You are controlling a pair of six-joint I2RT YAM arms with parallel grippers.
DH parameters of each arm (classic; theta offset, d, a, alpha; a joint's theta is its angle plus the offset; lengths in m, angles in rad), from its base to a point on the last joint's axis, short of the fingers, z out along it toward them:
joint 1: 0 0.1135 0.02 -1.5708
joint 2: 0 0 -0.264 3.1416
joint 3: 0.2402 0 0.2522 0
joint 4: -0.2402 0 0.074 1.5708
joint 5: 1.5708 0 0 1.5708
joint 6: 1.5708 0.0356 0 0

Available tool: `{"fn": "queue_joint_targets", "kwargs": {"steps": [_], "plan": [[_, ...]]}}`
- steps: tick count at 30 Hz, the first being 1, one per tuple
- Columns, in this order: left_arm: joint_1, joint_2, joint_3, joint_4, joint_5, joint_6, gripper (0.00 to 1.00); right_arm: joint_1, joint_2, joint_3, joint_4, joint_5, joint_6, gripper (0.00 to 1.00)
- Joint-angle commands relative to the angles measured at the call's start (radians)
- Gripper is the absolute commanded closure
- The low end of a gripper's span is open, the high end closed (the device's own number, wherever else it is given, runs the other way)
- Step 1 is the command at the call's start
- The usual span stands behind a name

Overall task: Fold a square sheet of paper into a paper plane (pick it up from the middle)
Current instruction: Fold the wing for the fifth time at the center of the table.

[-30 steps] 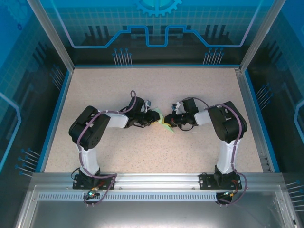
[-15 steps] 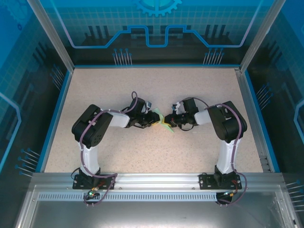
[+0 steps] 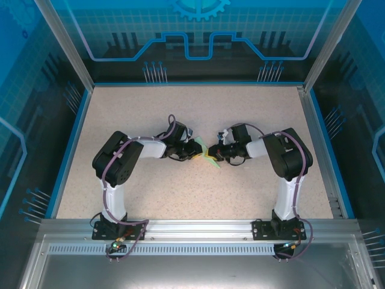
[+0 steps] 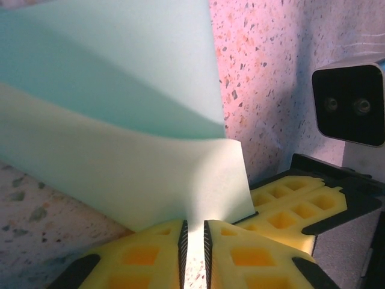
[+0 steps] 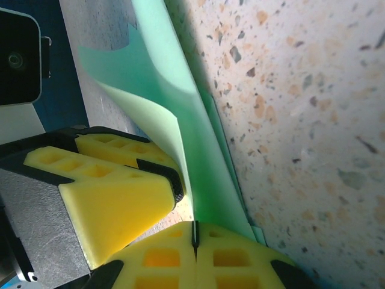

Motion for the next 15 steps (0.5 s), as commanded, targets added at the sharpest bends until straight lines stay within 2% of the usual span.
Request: {"fn": "queue_joint_targets", "kwargs": {"steps": [1, 7, 15], "plan": [[-0.005, 0.034, 0.031, -0.071, -0.022, 0.003, 0.83, -0.010, 0.020, 0.001, -0.096, -0.005, -0.036, 0.94], [-0.005, 0.041, 0.061, -0.158, -0.042, -0.007, 0.85, -0.011, -0.035, 0.039, -0.148, -0.011, -0.081, 0.85], [-0.006, 0.053, 0.086, -0.211, -0.043, -0.002, 0.86, -0.016, -0.115, 0.055, -0.343, 0.034, -0.247, 0.78]]}}
